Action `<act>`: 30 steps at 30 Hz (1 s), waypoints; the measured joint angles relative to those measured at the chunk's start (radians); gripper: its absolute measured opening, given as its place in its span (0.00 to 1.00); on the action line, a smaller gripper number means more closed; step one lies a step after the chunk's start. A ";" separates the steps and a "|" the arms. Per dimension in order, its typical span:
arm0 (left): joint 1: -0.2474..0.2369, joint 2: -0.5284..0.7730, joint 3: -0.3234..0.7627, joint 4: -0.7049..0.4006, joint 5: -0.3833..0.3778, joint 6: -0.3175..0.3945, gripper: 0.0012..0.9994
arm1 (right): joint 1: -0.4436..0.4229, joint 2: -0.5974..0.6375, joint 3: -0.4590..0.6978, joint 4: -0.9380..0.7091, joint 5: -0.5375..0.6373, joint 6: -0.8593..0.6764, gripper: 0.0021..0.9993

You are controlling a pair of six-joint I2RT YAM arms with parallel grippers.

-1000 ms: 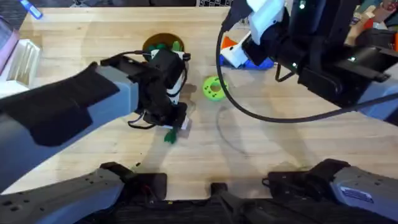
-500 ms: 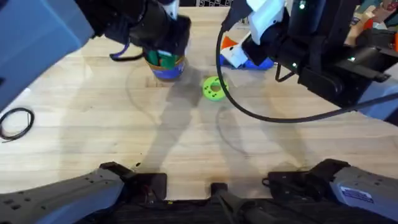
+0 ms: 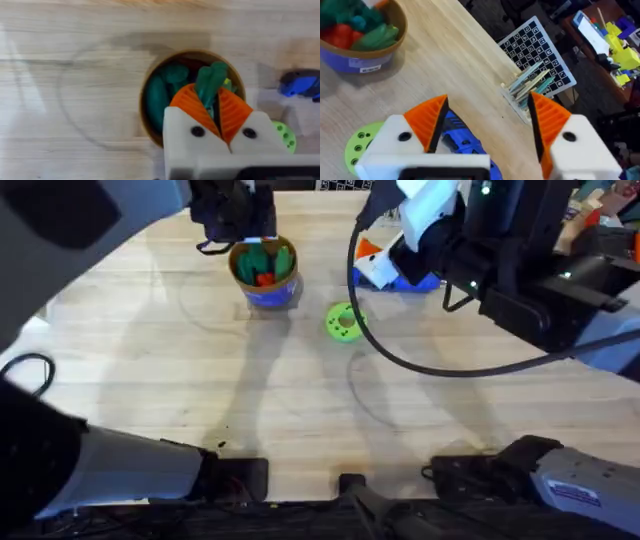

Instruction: Pick up the gripper from the table and insert it into the empty holder that is missing its gripper. Then pick up a screw, insert it into the mounting hole, and use the screwdriver to tighten it. Finally, clean up the table by picking up the vegetable and placing it into the bucket.

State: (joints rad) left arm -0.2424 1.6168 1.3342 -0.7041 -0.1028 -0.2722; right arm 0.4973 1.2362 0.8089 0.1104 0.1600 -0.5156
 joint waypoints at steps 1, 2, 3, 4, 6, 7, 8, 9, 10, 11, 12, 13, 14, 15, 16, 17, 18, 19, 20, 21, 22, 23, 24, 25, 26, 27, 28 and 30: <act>0.000 0.013 0.000 -0.003 0.017 -0.002 0.03 | 0.000 0.000 0.000 0.000 0.000 0.000 0.94; -0.001 0.026 0.000 -0.009 0.033 -0.001 0.10 | 0.000 0.000 0.000 0.000 0.000 0.000 0.94; -0.002 0.036 0.000 -0.014 0.044 -0.004 0.26 | 0.000 0.000 0.000 0.000 0.000 0.000 0.94; -0.002 0.044 0.000 -0.018 0.057 -0.006 0.42 | 0.000 0.000 0.000 0.000 0.000 0.000 0.94; -0.002 0.052 0.000 -0.021 0.068 -0.006 0.75 | 0.000 0.000 0.000 0.000 0.000 0.000 0.94; -0.002 0.052 0.000 -0.026 0.075 -0.007 0.91 | 0.000 0.000 0.000 0.000 0.000 0.000 0.94; -0.002 0.051 0.000 -0.031 0.078 -0.010 0.96 | 0.000 0.000 0.000 0.000 0.000 0.001 0.94; -0.002 0.049 0.000 -0.039 0.081 -0.008 0.98 | 0.000 0.000 0.000 0.001 0.000 0.008 0.94; -0.002 0.046 0.000 -0.050 0.082 -0.006 0.98 | 0.000 0.000 0.000 0.001 0.000 0.020 0.94; -0.002 0.041 0.000 -0.066 0.084 -0.002 0.99 | 0.000 0.000 0.000 0.001 0.000 0.035 0.94; -0.002 0.034 0.000 -0.082 0.084 0.002 0.99 | 0.000 -0.002 0.000 -0.001 0.000 0.057 0.94; -0.002 0.024 0.002 -0.103 0.084 0.004 0.99 | 0.000 -0.006 0.000 -0.008 0.000 0.076 0.94; -0.002 0.008 0.007 -0.134 0.084 0.007 0.99 | 0.000 -0.018 0.000 -0.020 0.000 0.097 0.94; -0.002 -0.012 0.015 -0.171 0.084 0.010 0.99 | 0.000 -0.033 0.000 -0.034 0.000 0.112 0.94; -0.002 -0.036 0.024 -0.206 0.083 0.015 0.99 | 0.000 -0.056 0.000 -0.052 0.000 0.125 0.94; -0.002 -0.070 0.037 -0.244 0.083 0.026 0.99 | 0.000 -0.085 0.000 -0.069 0.001 0.136 0.94; -0.002 -0.103 0.049 -0.273 0.083 0.036 0.99 | 0.000 -0.113 0.000 -0.088 0.002 0.145 0.94; -0.002 -0.141 0.062 -0.301 0.083 0.049 0.99 | 0.000 -0.145 0.000 -0.112 0.005 0.153 0.94; -0.002 -0.184 0.074 -0.331 0.083 0.065 0.99 | 0.000 -0.184 0.000 -0.140 0.006 0.165 0.94; -0.002 -0.230 0.083 -0.363 0.082 0.082 0.99 | 0.000 -0.220 0.000 -0.168 0.008 0.179 0.94; -0.002 -0.274 0.089 -0.395 0.082 0.099 0.99 | 0.000 -0.252 0.000 -0.197 0.009 0.194 0.94; -0.002 -0.313 0.091 -0.420 0.082 0.115 0.99 | 0.000 -0.282 0.000 -0.231 0.010 0.210 0.94; -0.002 -0.359 0.093 -0.452 0.081 0.136 0.99 | 0.000 -0.315 0.000 -0.271 0.011 0.229 0.94; -0.002 -0.391 0.094 -0.475 0.081 0.153 0.99 | 0.000 -0.338 0.000 -0.302 0.012 0.246 0.94; -0.002 -0.429 0.095 -0.502 0.080 0.175 0.99 | 0.000 -0.364 0.000 -0.345 0.012 0.269 0.94; -0.002 -0.456 0.096 -0.521 0.081 0.193 0.99 | 0.000 -0.385 0.000 -0.380 0.012 0.291 0.94; -0.002 -0.482 0.096 -0.540 0.081 0.212 0.99 | 0.000 -0.402 0.000 -0.410 0.012 0.313 0.94; -0.002 -0.519 0.096 -0.562 0.080 0.244 0.99 | 0.000 -0.436 0.000 -0.475 0.012 0.367 0.94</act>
State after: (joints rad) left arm -0.2443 1.0974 1.4300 -1.2656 -0.0224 -0.0283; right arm 0.4973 0.8004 0.8089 -0.3648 0.1719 -0.1488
